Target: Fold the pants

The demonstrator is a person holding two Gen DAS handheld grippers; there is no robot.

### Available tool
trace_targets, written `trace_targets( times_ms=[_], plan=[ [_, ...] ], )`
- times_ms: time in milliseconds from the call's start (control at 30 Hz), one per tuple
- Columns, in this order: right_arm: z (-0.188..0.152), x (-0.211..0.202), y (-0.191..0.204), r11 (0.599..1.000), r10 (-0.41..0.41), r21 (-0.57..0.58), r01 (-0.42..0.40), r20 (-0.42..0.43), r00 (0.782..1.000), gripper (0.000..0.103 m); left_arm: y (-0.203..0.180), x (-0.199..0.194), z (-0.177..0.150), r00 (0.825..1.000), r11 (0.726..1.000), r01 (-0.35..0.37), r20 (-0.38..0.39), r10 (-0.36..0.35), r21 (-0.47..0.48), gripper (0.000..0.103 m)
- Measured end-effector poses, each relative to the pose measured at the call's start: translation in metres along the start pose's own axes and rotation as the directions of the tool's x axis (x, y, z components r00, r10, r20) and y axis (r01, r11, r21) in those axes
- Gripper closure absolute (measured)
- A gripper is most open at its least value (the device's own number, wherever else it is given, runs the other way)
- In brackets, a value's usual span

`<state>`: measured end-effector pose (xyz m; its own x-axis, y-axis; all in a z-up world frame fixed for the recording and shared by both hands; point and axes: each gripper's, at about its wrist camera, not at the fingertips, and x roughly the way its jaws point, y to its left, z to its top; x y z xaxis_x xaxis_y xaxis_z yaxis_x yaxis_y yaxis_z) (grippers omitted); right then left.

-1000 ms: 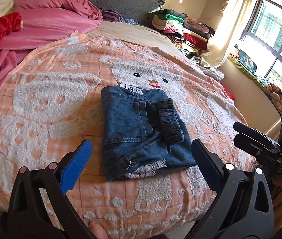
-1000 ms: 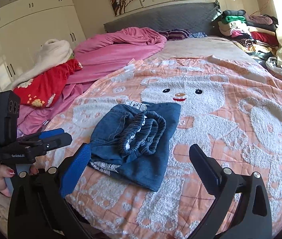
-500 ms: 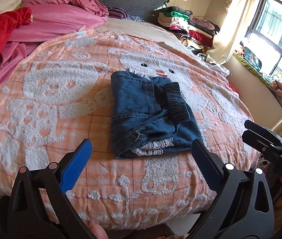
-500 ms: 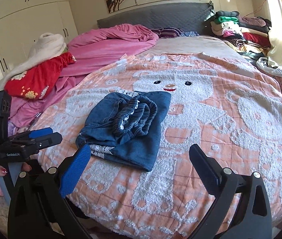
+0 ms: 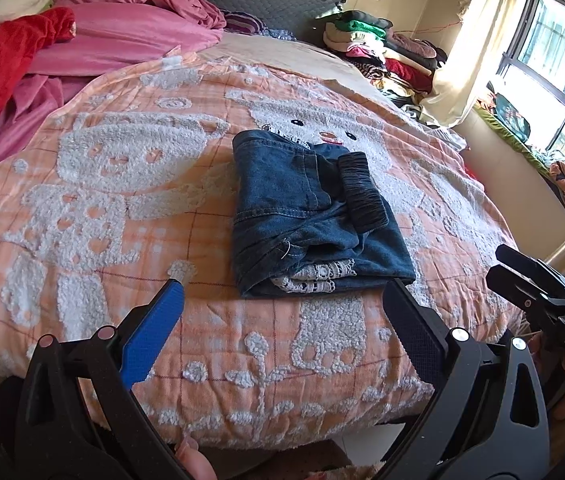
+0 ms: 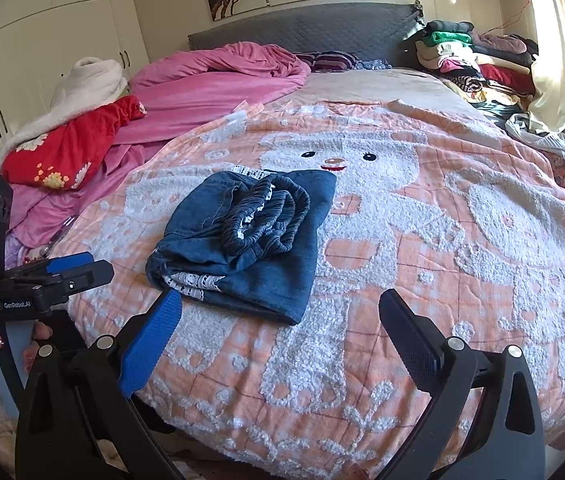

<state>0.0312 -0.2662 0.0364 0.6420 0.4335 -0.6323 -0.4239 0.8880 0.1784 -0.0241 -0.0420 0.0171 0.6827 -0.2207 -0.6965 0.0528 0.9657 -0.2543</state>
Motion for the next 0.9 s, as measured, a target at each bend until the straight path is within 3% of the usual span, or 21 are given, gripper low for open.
trace_targets(
  times_ms=[900],
  plan=[
    [-0.0051,0.0027,0.0035,1.0,-0.001,0.011,0.001,-0.011,1.0,0.005,-0.0008,0.0003,-0.0075,0.999,1.0,-0.026,-0.025,0.026,-0.006,0.01]
  ],
)
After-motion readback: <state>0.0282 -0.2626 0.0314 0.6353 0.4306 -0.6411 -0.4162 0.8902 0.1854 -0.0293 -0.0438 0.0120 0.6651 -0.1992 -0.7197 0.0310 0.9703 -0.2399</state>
